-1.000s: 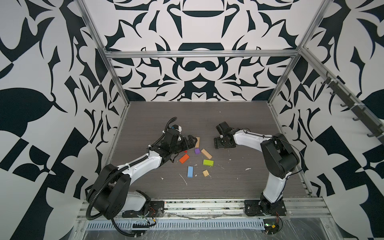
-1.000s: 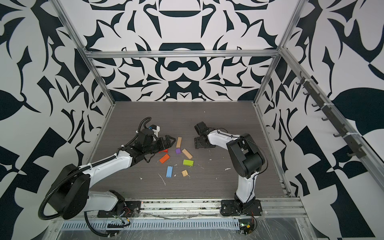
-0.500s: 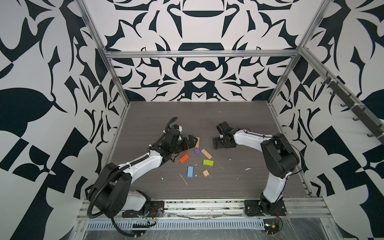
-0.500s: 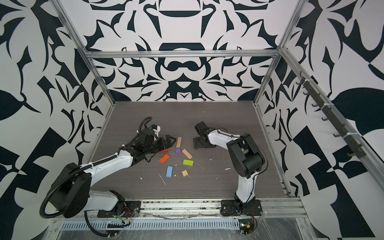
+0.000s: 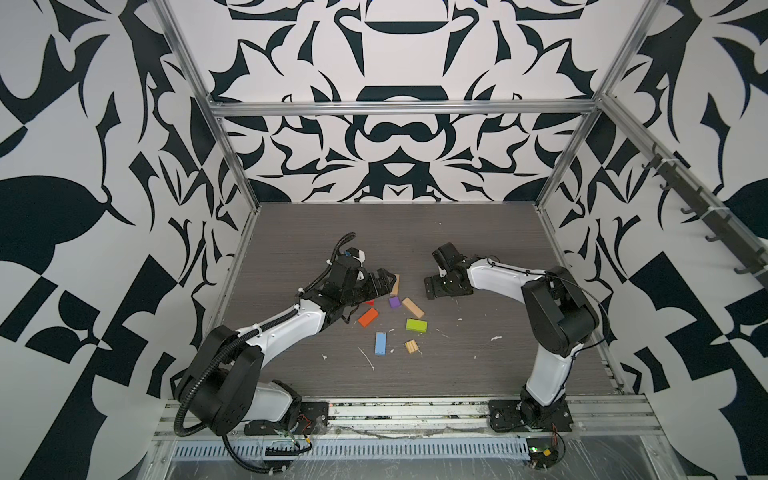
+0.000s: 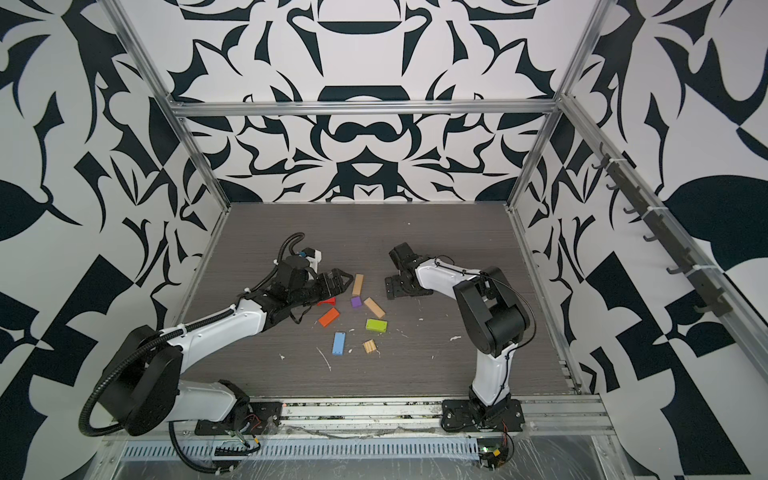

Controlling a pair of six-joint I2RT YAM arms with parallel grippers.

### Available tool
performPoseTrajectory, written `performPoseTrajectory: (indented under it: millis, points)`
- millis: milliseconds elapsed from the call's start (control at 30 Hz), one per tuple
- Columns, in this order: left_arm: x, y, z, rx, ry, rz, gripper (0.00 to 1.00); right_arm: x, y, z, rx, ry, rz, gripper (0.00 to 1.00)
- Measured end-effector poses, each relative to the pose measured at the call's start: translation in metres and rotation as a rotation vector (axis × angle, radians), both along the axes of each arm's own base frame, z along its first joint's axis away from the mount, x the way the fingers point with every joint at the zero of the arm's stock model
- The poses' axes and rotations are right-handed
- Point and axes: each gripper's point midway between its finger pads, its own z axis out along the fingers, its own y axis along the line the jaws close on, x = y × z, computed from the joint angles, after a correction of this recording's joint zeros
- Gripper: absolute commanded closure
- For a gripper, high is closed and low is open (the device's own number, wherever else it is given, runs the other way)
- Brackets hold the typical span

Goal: Build the wood block tower
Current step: 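Carry the beige bar farther from the robot and release it with the right gripper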

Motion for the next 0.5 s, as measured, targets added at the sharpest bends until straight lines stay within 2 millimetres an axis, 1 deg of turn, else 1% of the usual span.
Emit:
performPoseTrajectory:
  millis: [200, 500]
  points:
    - [0.000, 0.000, 0.000, 0.001, 0.001, 0.000, 0.00, 0.001, 0.001, 0.004, 0.002, -0.011, 0.011, 0.00]
    - [0.002, 0.000, -0.003, 0.014, 0.005, 0.000, 0.00, 0.008, 0.001, 0.030, 0.016, -0.085, 0.025, 0.00]
